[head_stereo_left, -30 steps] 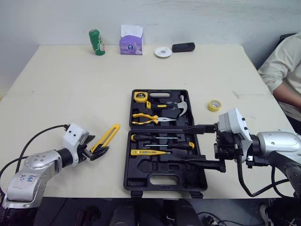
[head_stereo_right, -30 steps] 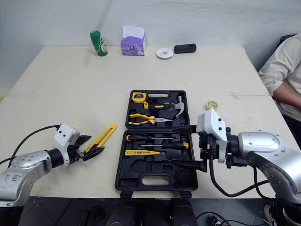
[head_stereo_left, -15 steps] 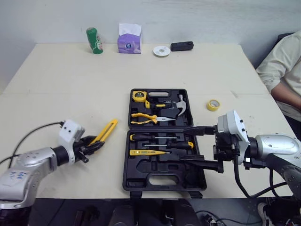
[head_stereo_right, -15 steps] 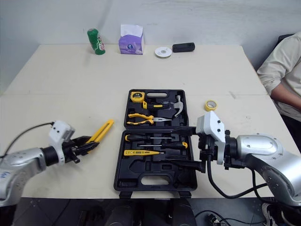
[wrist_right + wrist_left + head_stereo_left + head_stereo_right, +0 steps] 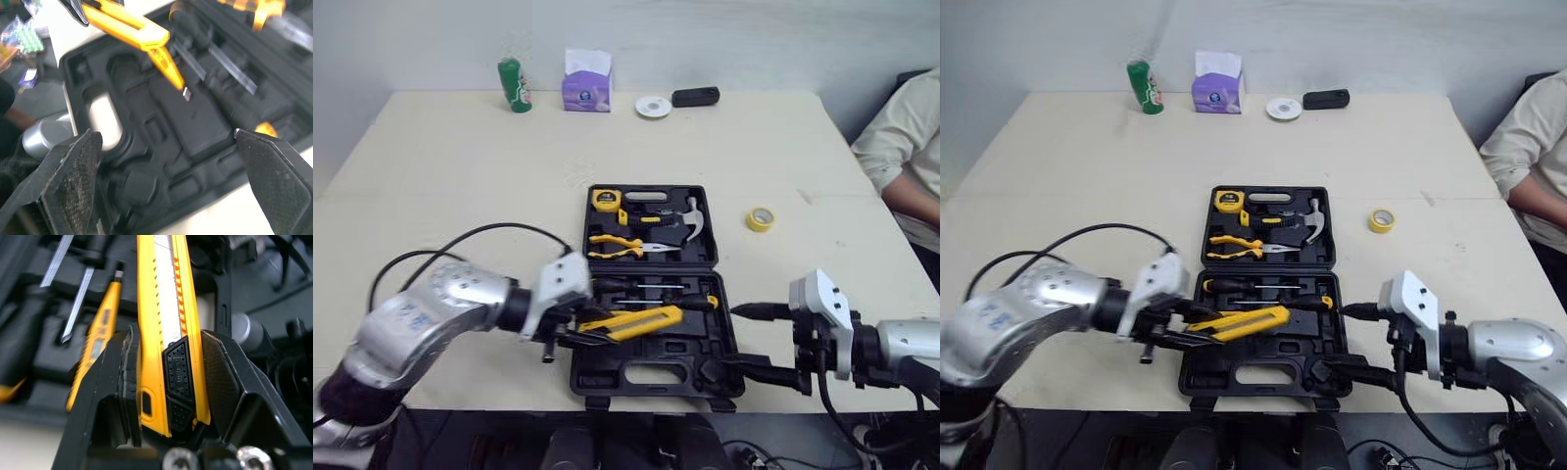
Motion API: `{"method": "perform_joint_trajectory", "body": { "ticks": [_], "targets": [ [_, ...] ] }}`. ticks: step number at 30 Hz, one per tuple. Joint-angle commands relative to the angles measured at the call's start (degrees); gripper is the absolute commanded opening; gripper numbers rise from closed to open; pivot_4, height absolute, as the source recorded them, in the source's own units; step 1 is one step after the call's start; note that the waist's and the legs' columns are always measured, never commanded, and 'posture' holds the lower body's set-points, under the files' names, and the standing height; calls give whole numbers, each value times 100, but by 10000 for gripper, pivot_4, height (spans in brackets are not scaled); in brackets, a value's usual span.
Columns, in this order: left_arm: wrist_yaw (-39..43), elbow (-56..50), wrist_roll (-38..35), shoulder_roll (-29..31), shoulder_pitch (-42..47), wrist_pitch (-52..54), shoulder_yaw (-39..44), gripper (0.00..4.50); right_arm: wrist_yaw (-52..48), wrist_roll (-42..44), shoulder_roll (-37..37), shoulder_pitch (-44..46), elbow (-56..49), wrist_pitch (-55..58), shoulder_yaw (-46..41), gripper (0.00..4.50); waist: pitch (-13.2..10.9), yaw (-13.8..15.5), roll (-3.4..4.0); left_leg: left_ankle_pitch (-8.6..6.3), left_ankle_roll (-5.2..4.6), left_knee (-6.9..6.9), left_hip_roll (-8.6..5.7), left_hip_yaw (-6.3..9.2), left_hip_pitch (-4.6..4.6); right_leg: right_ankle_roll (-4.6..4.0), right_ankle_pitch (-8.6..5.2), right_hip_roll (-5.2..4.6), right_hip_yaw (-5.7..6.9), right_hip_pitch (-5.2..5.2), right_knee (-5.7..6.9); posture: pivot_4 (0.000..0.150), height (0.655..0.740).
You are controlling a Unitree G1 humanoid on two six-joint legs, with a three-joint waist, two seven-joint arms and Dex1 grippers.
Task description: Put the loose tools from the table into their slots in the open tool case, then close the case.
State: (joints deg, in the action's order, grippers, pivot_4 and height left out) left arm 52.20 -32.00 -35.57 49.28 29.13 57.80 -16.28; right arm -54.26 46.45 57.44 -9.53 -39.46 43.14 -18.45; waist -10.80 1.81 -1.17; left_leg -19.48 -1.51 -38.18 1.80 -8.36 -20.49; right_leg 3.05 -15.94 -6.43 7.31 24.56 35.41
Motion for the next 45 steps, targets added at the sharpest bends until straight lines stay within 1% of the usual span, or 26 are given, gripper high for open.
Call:
{"method": "perform_joint_trajectory", "body": {
  "ticks": [1, 5, 10, 13, 19, 21, 23, 25, 26, 28, 31, 32, 34, 35, 36, 38, 39, 40, 42, 43, 45],
  "targets": [
    [119, 177, 308, -123, 357, 78, -594, 14189, 15, 80, 36, -260, -333, 38, -422, 45000, -3, -36, -5, -1, -1, 0, 1, -2, 1, 0, 0, 1, -1, 0, 0, 1500, 7316],
    [233, 527, 726, -333, 686, -135, -1144, 14189, 53, 55, -45, -643, -489, 52, -676, 45000, -6, -27, -10, 4, -4, -3, 2, -2, -3, 0, 0, 3, 0, 1, 0, 1500, 7316],
    [368, 938, 1075, -622, 927, -345, -1466, 14189, 128, 36, -115, -928, -599, 24, -836, 45000, -8, -10, -14, 7, -9, -12, 1, 4, -3, 2, 1, 1, 0, -3, 1, 1500, 7316],
    [512, 1071, 1287, -627, 966, -570, -1585, 14189, 177, 13, -129, -955, -606, 9, -838, 45000, -8, -33, -14, 7, -11, -12, 0, 4, -4, 3, 2, 1, 0, -3, 0, 1500, 7316],
    [821, 1178, 1410, -605, 952, -818, -1566, 14189, 312, -92, -131, -748, -526, -14, -603, 45000, -8, -34, -14, 13, -9, -15, 1, 4, -1, 2, 1, 1, 0, -3, 8, 1500, 7316],
    [848, 1212, 1394, -680, 939, -883, -1477, 24174, 327, -143, -146, -701, -498, -29, -543, 45000, -7, -29, -14, 12, -9, -15, 1, 4, -1, 2, 1, 1, 0, -3, 8, 1500, 7316],
    [884, 1206, 1337, -707, 932, -849, -1393, 29991, 327, -194, -162, -685, -484, -52, -507, 45000, -8, -25, -14, 12, -9, -16, 1, 6, -2, 2, 1, 0, 0, -3, 7, 1500, 7316],
    [864, 1218, 1364, -675, 900, -879, -1300, 39562, 337, -238, -178, -668, -479, -73, -463, 45000, -8, -26, -14, 12, -10, -17, 1, 6, -4, 3, 1, 0, 1, -3, 8, 1500, 7316],
    [874, 1214, 1344, -652, 872, -891, -1224, 43576, 345, -241, -183, -652, -482, -73, -448, 45000, -8, -27, -14, 12, -11, -19, 0, 6, -4, 3, 1, 0, 0, -3, 8, 1500, 7316],
    [935, 1178, 1215, -666, 719, -1153, -941, 44386, 333, -231, -193, -640, -486, -76, -461, 45000, -8, -27, -14, 13, -11, -26, 1, 6, -4, 3, 1, 0, 1, -4, 11, 1500, 7316],
    [1020, 1240, 1065, -943, 306, -2056, -473, 44386, 286, -210, -195, -644, -481, -91, -503, 45000, -8, -42, -14, 11, -14, -48, 5, 8, -6, 3, 1, -1, 0, -5, 22, 1500, 7316],
    [1068, 1277, 997, -1078, 153, -2372, -336, 40351, 276, -194, -195, -640, -483, -91, -510, 45000, -8, -40, -14, 10, -14, -48, 6, 8, -6, 3, 1, -1, 0, -5, 22, 1500, 7316],
    [1186, 1400, 896, -1324, -117, -2856, -167, 37123, 250, -155, -190, -633, -495, -86, -519, 45000, -7, -29, -13, 10, -15, -48, 6, 9, -6, 3, 1, -2, 0, -5, 22, 1500, 7316],
    [1253, 1455, 893, -1395, -209, -3036, -139, 33243, 237, -143, -185, -631, -497, -87, -521, 45000, -7, -27, -13, 9, -16, -50, 6, 10, -10, 3, 2, -2, 1, -5, 19, 1500, 7316],
    [1319, 1547, 923, -1460, -319, -3206, -144, 28459, 227, -116, -174, -620, -516, -79, -516, 45000, -7, -27, -14, 8, -19, -57, 6, 9, -11, 3, 2, -4, 1, -6, 20, 1500, 7316],
    [1398, 1703, 946, -1601, -461, -3417, -143, 20906, 204, -78, -157, -604, -539, -73, -508, 45000, -7, -25, -13, 5, -23, -72, 7, 11, -18, 5, 3, -4, 7, -5, 21, 1500, 7316],
    [1405, 1812, 1050, -1650, -489, -3535, -192, 15677, 198, -53, -145, -595, -551, -62, -514, 45000, -8, -26, -14, 3, -26, -76, 6, 11, -19, 6, 3, -4, 6, -6, 22, 1500, 7316],
    [1411, 1885, 1131, -1680, -498, -3617, -225, 11903, 194, -39, -138, -590, -556, -54, -521, 45000, -7, -26, -14, 2, -27, -78, 6, 12, -19, 7, 4, -4, 7, -6, 22, 1500, 7316],
    [1503, 2003, 1328, -1674, -507, -3750, -372, 1620, 184, -17, -132, -587, -544, -46, -537, 45000, -7, -25, -13, -1, -31, -80, 6, 12, -20, 8, 5, -5, 7, -7, 21, 1500, 7316],
    [1548, 2061, 1436, -1666, -509, -3826, -450, 665, 172, -18, -123, -586, -534, -41, -526, 45000, -7, -25, -13, -2, -32, -79, 6, 13, -20, 8, 5, -5, 7, -7, 21, 1500, 7316],
    [1637, 2254, 1622, -1689, -503, -4048, -549, 665, 136, -82, -63, -555, -521, -47, -452, 45000, -7, -24, -13, -3, -33, -79, 6, 12, -20, 8, 5, -5, 7, -7, 20, 1500, 7316]
  ]
}}
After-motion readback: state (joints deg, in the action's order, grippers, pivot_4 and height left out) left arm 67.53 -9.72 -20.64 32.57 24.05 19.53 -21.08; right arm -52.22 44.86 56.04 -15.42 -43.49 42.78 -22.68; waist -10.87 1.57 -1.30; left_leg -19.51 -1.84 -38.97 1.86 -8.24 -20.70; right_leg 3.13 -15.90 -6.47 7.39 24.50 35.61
